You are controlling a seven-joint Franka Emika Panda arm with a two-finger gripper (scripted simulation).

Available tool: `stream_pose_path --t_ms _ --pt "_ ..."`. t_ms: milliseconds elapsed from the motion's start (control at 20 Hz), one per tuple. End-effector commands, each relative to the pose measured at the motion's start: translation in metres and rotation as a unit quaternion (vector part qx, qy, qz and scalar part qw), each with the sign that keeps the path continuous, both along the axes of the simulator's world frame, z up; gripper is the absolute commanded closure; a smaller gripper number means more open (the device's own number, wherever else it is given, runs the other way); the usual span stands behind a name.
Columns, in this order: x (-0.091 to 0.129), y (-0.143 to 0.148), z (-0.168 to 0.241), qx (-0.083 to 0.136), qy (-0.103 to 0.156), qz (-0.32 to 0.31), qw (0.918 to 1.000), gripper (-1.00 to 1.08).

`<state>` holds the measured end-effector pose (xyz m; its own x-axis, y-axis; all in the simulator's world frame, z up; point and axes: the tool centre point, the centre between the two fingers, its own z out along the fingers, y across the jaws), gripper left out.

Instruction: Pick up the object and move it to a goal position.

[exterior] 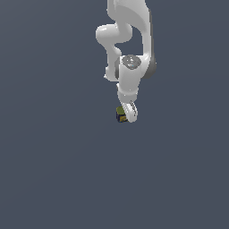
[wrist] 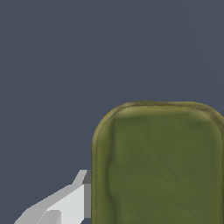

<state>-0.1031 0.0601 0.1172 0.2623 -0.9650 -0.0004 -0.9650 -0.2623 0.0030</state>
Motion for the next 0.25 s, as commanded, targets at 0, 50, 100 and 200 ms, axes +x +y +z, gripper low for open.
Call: stream_pose_path --t_ms 0,50,100,200 --pt "-0.0022 0.0065 0.0051 0.0 -0.002 -0.001 1.0 1.08" --pt "-0.0028 0.0081 0.006 0.0 -0.002 -0.001 1.0 1.08" --pt "-0.0032 0.0092 0.0066 0.0 -0.002 -0.001 1.0 1.08" --pt "-0.0034 0.01 0.007 0.0 -0.002 -0.001 1.0 1.08"
